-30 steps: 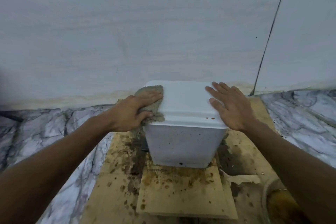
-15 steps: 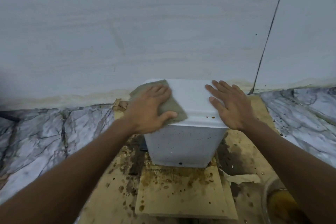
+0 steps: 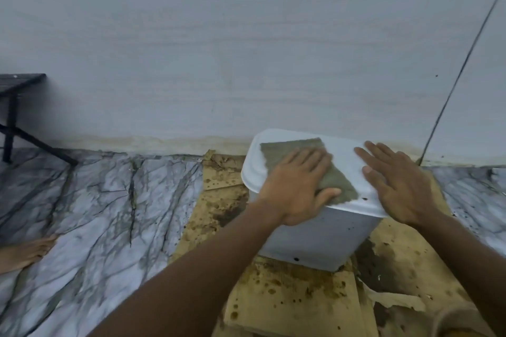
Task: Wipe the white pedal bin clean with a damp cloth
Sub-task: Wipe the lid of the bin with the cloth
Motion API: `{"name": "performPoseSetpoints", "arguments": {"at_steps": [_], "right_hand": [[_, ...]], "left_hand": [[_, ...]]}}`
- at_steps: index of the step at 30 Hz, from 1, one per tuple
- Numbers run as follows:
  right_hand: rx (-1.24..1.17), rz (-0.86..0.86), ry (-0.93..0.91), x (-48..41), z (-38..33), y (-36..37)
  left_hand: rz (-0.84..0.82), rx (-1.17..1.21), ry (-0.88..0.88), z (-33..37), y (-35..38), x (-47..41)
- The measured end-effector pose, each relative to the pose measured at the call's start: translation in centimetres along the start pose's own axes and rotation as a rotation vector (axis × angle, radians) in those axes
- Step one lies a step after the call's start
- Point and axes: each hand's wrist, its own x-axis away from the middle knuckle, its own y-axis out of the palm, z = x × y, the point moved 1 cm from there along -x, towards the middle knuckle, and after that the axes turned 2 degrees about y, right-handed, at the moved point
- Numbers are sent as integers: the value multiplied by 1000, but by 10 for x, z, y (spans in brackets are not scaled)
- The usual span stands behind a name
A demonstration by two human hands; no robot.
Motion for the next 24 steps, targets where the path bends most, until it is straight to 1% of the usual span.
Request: {"name": "performPoseSetpoints", "arguments": {"at_steps": [5,9,12,16,20,24], "right_hand": [[37,-36,34,-3,-18,-6],[115,-55,58,1,-47,-7],[127,-100,81,9,-65,-7],[141,-158,59,14,-59,-10],[80,-195,-29,11,-30,-22],[-47,-128,-77,13,-9,-20]], "left_hand": [[10,86,-96,-59,-13,32],[20,170,-105,-89,-13,38],[14,196,-88,-105,-15,42],[0,191,-79,-103,-16,43],[-2,177,-89,-94,-17,36],[-30,102,-60,-79,-18,28]]}}
